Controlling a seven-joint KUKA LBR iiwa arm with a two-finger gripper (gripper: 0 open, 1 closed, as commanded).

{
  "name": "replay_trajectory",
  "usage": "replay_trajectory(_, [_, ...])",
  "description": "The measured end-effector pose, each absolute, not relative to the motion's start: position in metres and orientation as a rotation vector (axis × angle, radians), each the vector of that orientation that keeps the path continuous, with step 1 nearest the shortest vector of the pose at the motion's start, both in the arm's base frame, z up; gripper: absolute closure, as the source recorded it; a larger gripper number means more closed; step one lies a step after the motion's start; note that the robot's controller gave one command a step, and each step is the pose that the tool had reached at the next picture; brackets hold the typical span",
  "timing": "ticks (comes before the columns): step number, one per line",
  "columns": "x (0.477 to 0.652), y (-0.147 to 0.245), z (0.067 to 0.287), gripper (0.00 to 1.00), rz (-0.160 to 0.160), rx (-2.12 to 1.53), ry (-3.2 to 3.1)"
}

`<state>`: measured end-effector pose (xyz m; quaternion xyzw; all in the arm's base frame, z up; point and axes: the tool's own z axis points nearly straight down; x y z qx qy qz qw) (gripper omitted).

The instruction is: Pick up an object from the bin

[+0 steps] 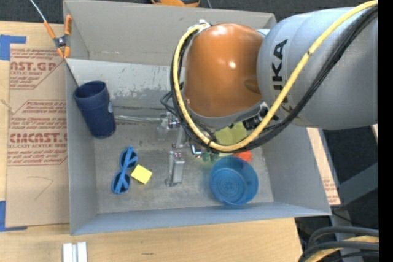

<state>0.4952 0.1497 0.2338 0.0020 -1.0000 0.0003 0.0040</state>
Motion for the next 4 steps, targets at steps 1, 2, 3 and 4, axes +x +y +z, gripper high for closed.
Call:
replay_trajectory(1, [0.575, 0.129, 0.123, 0.0, 0.002, 0.164, -3.127])
replay_trajectory(2, [0.586, 0.021, 0.18, 0.0, 0.004, 0.567, -3.084])
replay_trajectory(3, [0.582, -0.022, 0.109, 0.0, 0.0, 1.054, -2.949])
replay_trajectory(4, [0.58, -0.051, 0.071, 0.0, -0.006, 1.558, -2.717])
